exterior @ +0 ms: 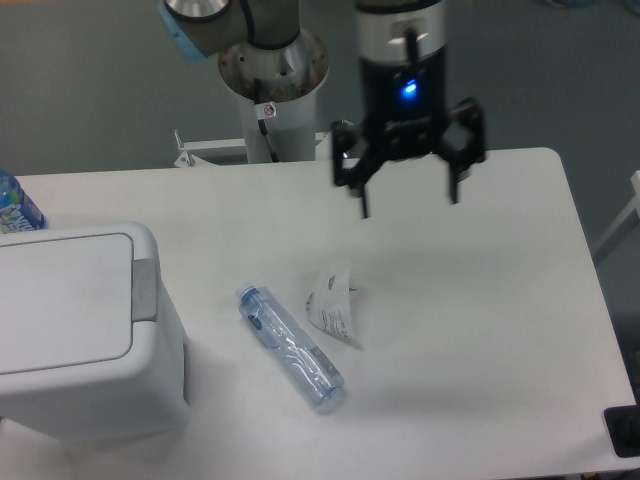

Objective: Open the trash can
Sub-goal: 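Lower the gripper from above toward the white trash can, then move the gripper over the lid edge of the white trash can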

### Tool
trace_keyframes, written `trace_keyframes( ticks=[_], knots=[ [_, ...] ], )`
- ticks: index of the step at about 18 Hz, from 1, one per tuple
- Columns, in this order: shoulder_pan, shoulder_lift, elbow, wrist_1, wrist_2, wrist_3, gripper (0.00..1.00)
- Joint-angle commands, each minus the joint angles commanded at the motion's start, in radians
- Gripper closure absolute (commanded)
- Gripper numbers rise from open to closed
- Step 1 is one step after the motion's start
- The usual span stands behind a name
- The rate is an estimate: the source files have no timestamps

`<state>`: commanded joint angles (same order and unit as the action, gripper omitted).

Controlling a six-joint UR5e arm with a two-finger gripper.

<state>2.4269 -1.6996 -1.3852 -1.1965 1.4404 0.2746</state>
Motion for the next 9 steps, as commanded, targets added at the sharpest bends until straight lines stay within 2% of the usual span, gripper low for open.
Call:
trace_keyframes(
  ticks=[4,9],
  knots=[
    [-0.066,-0.025,0.005,0.003,0.003,-0.118,0.0],
    [-0.141,-0.038,-0.005,0.002,0.0,-0.164,0.0]
  ],
)
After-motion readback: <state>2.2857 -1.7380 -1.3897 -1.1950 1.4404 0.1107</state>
